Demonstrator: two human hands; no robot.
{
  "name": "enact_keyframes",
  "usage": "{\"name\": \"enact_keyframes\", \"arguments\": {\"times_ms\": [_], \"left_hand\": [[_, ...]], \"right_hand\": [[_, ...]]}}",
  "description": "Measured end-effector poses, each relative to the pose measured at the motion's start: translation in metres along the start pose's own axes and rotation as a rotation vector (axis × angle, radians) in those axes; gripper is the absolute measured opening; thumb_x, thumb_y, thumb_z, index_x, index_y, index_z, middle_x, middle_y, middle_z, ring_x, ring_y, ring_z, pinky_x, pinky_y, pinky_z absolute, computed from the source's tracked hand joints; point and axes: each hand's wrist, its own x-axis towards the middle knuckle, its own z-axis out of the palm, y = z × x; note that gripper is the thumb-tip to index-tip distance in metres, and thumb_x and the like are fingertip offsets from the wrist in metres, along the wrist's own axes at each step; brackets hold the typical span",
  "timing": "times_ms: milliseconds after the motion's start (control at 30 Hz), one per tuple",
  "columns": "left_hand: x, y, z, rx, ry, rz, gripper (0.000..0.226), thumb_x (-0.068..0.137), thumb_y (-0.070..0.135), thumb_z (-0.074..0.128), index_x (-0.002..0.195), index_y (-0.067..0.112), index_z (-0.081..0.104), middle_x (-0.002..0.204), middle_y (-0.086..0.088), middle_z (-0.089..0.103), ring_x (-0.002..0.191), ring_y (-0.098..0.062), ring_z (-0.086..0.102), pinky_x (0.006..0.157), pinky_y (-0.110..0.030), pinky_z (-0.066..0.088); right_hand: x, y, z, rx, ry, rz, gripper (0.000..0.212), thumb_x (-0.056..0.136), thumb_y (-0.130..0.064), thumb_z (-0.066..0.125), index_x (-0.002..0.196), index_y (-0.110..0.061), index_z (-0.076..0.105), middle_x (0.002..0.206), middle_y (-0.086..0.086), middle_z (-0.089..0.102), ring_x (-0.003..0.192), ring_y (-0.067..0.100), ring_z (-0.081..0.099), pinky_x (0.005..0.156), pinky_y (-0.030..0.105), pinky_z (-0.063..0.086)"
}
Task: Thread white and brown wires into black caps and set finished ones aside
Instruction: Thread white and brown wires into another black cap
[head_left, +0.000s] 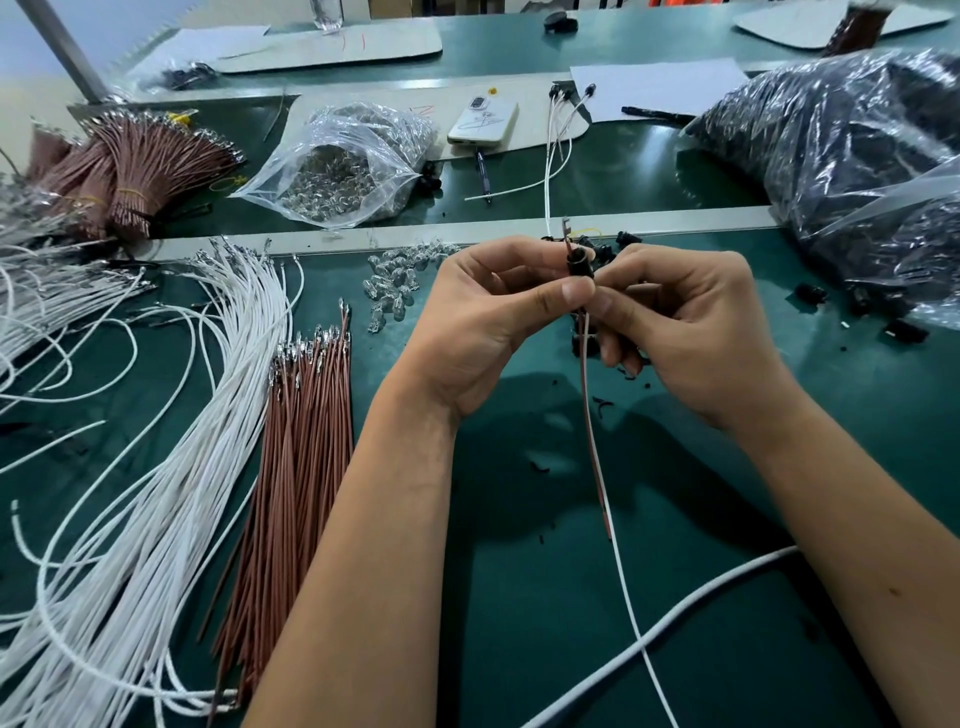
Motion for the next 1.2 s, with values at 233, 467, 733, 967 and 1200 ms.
{"name": "enact_keyframes", "arguments": {"times_ms": [233,467,733,967,1200], "left_hand": [[-0.001,0.002,0.004,-0.034,-0.006,0.043,0.019,0.068,-0.007,0.074,0.076,0.01,0.075,0.084,-0.008,0.074,0.078,-0.02,0.071,0.076,-0.027,0.056],[-0.002,0.006,0.009,-0.084,-0.051,0.093,0.02,0.058,-0.002,0.077,0.069,0.015,0.077,0.079,-0.004,0.074,0.072,-0.016,0.071,0.071,-0.025,0.057],[-0.001,0.005,0.011,-0.092,-0.092,0.138,0.023,0.061,-0.006,0.073,0.07,0.015,0.077,0.078,-0.005,0.071,0.071,-0.016,0.07,0.067,-0.027,0.056],[0.0,0.0,0.012,-0.034,-0.016,0.119,0.02,0.057,0.002,0.08,0.071,0.015,0.076,0.08,-0.01,0.068,0.076,-0.019,0.066,0.077,-0.029,0.056],[0.001,-0.003,0.012,0.026,0.046,0.115,0.032,0.061,-0.018,0.08,0.074,0.011,0.073,0.083,-0.014,0.066,0.078,-0.024,0.063,0.08,-0.032,0.054]], "right_hand": [[-0.001,-0.001,0.001,0.024,0.001,0.015,0.01,0.09,-0.013,0.076,0.088,-0.005,0.07,0.067,0.024,0.056,0.048,0.024,0.058,0.04,0.027,0.042],[0.0,-0.001,0.002,0.032,-0.003,0.009,0.01,0.091,-0.009,0.076,0.086,-0.015,0.069,0.068,0.018,0.059,0.049,0.019,0.06,0.04,0.027,0.041],[0.001,0.001,0.0,0.011,-0.016,-0.03,0.022,0.093,-0.008,0.076,0.083,-0.025,0.067,0.069,0.02,0.063,0.05,0.019,0.061,0.041,0.029,0.042],[-0.001,0.004,-0.001,-0.025,-0.073,-0.043,0.025,0.095,-0.001,0.071,0.082,-0.019,0.061,0.068,-0.009,0.056,0.052,0.011,0.056,0.051,0.017,0.044],[0.0,0.005,-0.002,-0.085,-0.081,-0.008,0.018,0.096,-0.001,0.07,0.082,-0.008,0.061,0.07,0.006,0.055,0.053,0.013,0.052,0.048,0.032,0.047]]}}
